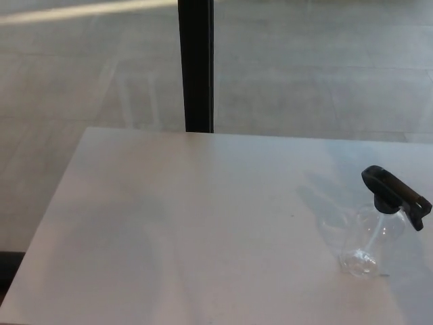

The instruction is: The robot uses its right hand to grab and lift the lid of the spray bottle kept in the middle of the desk and places the lid on the right side of the bottle

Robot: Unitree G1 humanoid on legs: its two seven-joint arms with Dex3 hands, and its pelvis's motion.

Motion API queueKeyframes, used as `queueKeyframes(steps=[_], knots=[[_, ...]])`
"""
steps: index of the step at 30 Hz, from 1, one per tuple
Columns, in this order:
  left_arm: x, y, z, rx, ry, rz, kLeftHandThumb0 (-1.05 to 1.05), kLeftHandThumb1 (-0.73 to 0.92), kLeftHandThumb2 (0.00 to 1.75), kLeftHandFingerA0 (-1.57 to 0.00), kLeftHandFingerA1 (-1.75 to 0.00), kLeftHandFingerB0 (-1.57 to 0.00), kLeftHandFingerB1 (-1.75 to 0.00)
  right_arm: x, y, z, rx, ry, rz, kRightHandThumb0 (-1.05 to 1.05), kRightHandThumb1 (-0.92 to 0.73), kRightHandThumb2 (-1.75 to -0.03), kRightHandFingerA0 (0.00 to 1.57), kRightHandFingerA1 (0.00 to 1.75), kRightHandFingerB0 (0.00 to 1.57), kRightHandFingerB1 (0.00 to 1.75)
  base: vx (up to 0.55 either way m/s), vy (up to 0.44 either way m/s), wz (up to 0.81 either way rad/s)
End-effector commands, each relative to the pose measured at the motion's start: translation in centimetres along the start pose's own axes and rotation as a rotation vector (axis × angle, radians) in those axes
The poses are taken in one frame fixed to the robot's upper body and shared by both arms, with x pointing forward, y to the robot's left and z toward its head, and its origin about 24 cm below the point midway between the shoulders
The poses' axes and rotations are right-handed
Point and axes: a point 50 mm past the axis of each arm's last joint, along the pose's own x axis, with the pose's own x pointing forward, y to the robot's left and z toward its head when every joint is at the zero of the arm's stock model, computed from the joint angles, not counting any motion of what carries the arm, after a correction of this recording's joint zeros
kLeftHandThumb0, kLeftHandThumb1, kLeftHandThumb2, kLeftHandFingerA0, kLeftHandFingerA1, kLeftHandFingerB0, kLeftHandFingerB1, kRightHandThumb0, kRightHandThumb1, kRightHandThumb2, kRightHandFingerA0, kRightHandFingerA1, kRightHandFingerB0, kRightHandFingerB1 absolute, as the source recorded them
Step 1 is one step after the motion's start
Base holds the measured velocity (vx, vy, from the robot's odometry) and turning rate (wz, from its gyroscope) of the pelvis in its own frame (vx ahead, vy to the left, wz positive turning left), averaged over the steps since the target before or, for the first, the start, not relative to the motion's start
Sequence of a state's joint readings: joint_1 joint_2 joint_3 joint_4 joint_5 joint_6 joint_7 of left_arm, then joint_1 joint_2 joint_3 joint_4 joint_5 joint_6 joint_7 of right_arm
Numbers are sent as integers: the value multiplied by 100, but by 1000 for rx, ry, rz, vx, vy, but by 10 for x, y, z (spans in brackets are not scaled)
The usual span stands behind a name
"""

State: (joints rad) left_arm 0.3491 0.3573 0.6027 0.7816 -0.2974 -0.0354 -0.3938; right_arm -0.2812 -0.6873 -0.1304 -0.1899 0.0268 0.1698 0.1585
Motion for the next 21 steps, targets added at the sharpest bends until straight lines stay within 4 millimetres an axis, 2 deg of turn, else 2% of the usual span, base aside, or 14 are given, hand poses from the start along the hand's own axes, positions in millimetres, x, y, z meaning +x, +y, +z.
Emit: queueKeyframes(steps=[1, 4, 5, 8, 9, 10, 11, 12, 14, 15, 16, 19, 20, 21], knots=[[-5, 11, 6, -18, -32, -5, -89, 74, 108, -51, -58, -28, -48, 1, 21, 7, -291, 196, 238, -40, -29, -98, 4, 53, 0, 49, 0, 0, 0], [-6, 10, 5, 5, -27, -8, -85, 71, 107, -48, -58, -26, -48, 0, 24, 8, -344, 224, 293, -39, -30, -99, 5, 53, 0, 48, 0, 0, 0], [-6, 10, 5, 0, -28, -8, -89, 73, 107, -50, -58, -27, -49, 0, 25, 8, -347, 229, 299, -91, -61, -103, 13, 53, 10, 39, 0, 0, 0], [-7, 9, 3, -14, -25, -9, -87, 72, 107, -50, -58, -28, -49, -1, 28, 7, -360, 243, 319, -89, -60, -102, 18, 53, 13, 40, 0, 0, 0], [-7, 9, 1, -12, -21, -7, -82, 85, 65, -58, -50, -35, -36, 0, 29, 5, -387, 259, 339, -89, -61, -103, 19, 53, 12, 39, 0, 0, 0], [-7, 9, 2, -11, -24, -9, -82, 84, 65, -58, -50, -34, -36, 1, 30, 5, -394, 263, 339, -88, -61, -103, 19, 53, 12, 39, 0, 0, 0], [-7, 9, 1, -11, -25, -10, -88, 72, 107, -51, -59, -28, -49, 3, 30, 4, -404, 266, 335, -88, -61, -103, 20, 54, 13, 39, 0, 0, 0], [-7, 9, 0, -15, -23, -12, -84, 69, 107, -49, -59, -29, -50, 4, 30, 4, -421, 268, 333, -88, -62, -104, 21, 54, 13, 40, 0, 0, 0], [-8, 8, 0, -19, -23, -17, -88, 72, 107, -50, -59, -28, -49, 6, 29, 6, -435, 279, 329, -91, -81, -65, 25, 46, 24, 28, 0, 0, 0], [-8, 8, 0, -17, -24, -18, -82, 85, 65, -56, -50, -34, -36, 7, 29, 6, -438, 281, 327, -90, -80, -65, 26, 46, 25, 29, 0, 0, 0], [-8, 8, 0, -16, -26, -17, -82, 68, 107, -50, -60, -30, -51, 9, 28, 8, -449, 283, 322, -90, -81, -65, 26, 48, 24, 29, 0, 0, 0], [-8, 8, 0, -22, -26, -12, -88, 71, 107, -53, -60, -31, -49, 13, 28, 11, -467, 288, 320, -91, -81, -65, 26, 48, 24, 28, 0, 0, 0], [-8, 8, 1, -17, -25, -14, -82, 84, 65, -58, -50, -35, -36, 13, 29, 12, -481, 283, 319, -92, -81, -65, 27, 50, 25, 28, 0, 0, 0], [-8, 9, 1, -15, -25, -15, -82, 84, 65, -58, -50, -35, -36, 14, 29, 13, -488, 283, 319, -92, -81, -65, 27, 50, 25, 28, 0, 0, 0]])
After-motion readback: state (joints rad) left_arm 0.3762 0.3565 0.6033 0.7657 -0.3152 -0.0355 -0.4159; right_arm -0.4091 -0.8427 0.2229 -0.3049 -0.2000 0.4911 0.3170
